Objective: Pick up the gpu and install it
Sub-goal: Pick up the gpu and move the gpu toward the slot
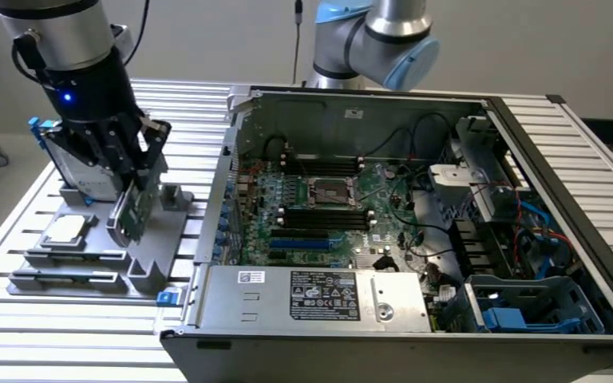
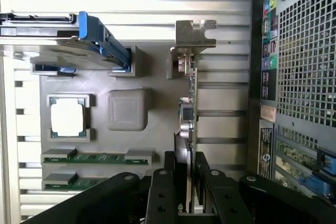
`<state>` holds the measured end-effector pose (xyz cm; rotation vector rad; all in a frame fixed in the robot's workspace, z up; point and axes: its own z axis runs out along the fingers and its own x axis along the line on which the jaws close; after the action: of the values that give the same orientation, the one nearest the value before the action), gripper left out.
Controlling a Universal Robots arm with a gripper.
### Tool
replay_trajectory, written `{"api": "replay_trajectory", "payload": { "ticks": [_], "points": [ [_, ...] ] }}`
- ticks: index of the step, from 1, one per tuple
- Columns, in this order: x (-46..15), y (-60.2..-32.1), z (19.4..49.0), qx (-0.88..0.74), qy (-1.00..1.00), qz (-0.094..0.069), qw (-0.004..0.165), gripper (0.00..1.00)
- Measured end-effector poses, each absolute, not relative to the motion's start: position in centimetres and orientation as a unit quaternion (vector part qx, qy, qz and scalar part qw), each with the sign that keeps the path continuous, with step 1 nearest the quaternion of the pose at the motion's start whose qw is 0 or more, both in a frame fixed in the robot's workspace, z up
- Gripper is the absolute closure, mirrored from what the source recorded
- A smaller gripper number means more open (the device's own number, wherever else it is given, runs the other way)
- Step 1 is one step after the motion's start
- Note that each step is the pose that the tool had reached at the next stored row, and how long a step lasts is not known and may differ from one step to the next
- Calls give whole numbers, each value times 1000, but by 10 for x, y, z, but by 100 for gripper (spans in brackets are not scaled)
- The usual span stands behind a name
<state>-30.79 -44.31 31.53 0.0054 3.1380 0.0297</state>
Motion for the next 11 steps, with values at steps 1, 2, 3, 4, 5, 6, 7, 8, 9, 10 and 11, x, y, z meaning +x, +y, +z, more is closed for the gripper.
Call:
{"api": "replay_trajectory", "payload": {
  "ticks": [1, 2, 3, 4, 5, 6, 7, 8, 9, 10, 11],
  "points": [
    [-307, -443, 320, 2, 1000, 10, 1, 74],
    [-306, -443, 324, 2, 1000, 10, 1, 74],
    [-306, -443, 329, 2, 1000, 9, 0, 74],
    [-305, -443, 333, 2, 1000, 10, -1, 74],
    [-304, -443, 338, 2, 1000, 9, -1, 74],
    [-303, -444, 343, 2, 1000, 9, -3, 74],
    [-303, -444, 346, 2, 1000, 9, -4, 74],
    [-302, -444, 349, 2, 1000, 9, -6, 74],
    [-302, -444, 352, 2, 1000, 10, -8, 74],
    [-301, -445, 354, 2, 1000, 9, -11, 74],
    [-300, -445, 358, 2, 1000, 9, -13, 74]
  ]
}}
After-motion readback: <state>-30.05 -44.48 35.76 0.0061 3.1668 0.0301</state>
